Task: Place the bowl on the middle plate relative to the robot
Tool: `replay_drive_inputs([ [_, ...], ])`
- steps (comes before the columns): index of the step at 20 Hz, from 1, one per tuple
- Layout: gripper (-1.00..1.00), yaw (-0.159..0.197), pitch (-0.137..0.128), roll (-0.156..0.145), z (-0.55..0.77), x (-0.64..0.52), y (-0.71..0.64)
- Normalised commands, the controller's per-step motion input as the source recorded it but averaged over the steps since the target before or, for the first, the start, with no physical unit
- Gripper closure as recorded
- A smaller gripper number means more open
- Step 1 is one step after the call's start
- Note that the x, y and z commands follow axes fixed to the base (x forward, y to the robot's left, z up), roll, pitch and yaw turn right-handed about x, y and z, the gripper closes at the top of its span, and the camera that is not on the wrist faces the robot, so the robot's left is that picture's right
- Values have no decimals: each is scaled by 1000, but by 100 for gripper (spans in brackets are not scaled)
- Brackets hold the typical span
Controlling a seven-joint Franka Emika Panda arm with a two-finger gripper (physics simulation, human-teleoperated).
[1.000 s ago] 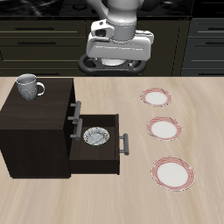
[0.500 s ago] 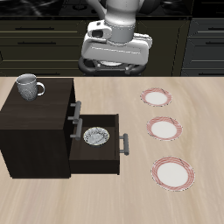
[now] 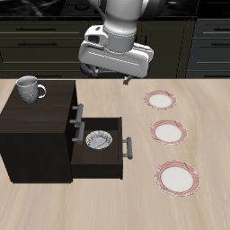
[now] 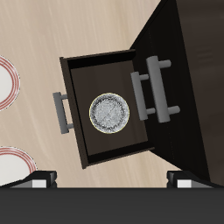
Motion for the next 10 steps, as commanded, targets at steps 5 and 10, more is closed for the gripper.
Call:
replay_drive_inputs([
  [5,-100,-199,-6,34,-138,86,134],
  [10,-100,-276,-33,50,-24,86,-52],
])
